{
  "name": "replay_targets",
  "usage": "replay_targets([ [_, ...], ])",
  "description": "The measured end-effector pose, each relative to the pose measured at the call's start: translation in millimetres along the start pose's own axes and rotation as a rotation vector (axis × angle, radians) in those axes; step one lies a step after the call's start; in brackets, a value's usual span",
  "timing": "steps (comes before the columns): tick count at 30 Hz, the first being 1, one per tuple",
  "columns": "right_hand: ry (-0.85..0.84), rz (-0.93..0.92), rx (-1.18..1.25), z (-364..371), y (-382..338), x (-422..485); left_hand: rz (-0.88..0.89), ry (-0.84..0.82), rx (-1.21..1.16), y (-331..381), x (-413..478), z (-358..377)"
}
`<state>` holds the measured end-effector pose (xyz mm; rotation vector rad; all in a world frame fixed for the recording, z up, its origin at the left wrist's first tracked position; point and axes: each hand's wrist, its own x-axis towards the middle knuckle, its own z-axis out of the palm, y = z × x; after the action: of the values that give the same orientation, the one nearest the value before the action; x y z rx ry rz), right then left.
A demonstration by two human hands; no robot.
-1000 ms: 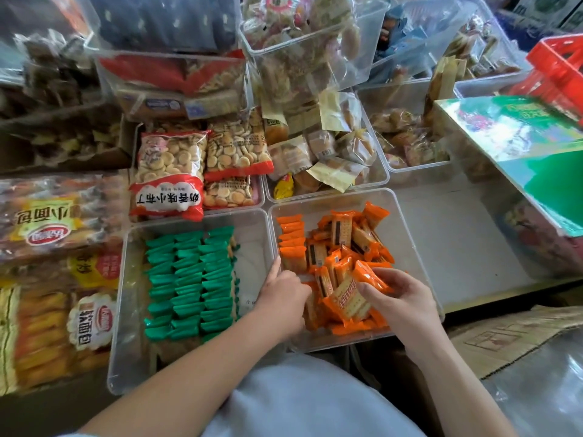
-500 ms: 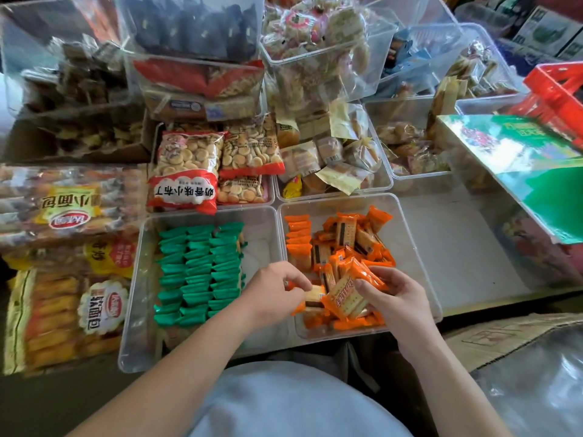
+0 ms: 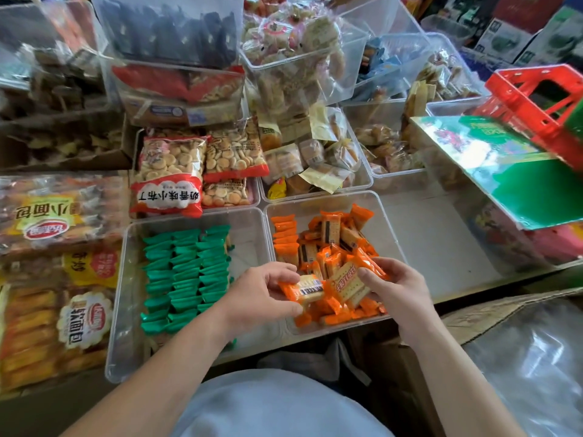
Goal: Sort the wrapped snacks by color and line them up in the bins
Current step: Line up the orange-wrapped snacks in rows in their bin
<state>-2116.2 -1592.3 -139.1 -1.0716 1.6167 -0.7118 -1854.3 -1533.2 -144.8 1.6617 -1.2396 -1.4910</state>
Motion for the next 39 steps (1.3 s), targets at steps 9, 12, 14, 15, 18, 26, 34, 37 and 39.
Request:
replay_targets([
  [9, -0.014, -0.037, -0.032, -0.9, -16.8, -5.2, 0.094, 0.150, -0.036, 12.6, 9.0, 0.0],
  [12, -0.052, -0.034, -0.038, 0.1, -21.2, -5.5, 0.053, 0.154, -0.104, 16.3, 10.5, 0.0],
  [14, -0.075, -0.029, -0.050, 1.0, -23.8, -3.2, 0.010, 0.149, -0.104, 14.1, 14.0, 1.1],
  [15, -0.085, -0.023, -0.054, 1.4, -25.4, -1.7, -0.013, 0.144, -0.116, 13.8, 15.9, 1.3],
  [18, -0.113, -0.010, -0.051, 1.7, -29.2, 3.4, -0.066, 0.126, -0.229, 15.1, 22.4, 0.9],
  [26, -0.136, -0.013, -0.074, 9.0, -33.3, 26.5, -0.075, 0.324, -0.259, 16.7, 30.5, -20.3],
  [34, -0.309, -0.181, -0.338, 67.3, -25.6, 73.2, 0.013, 0.536, -0.167, 9.5, 27.0, -41.6],
  [37, -0.374, -0.240, -0.450, 91.9, -10.9, 86.3, 0.011, 0.497, -0.150, 7.0, 23.6, -44.0],
  [39, -0.389, -0.260, -0.488, 100.6, -0.3, 95.6, -0.004, 0.478, -0.129, 3.1, 22.3, -45.4],
])
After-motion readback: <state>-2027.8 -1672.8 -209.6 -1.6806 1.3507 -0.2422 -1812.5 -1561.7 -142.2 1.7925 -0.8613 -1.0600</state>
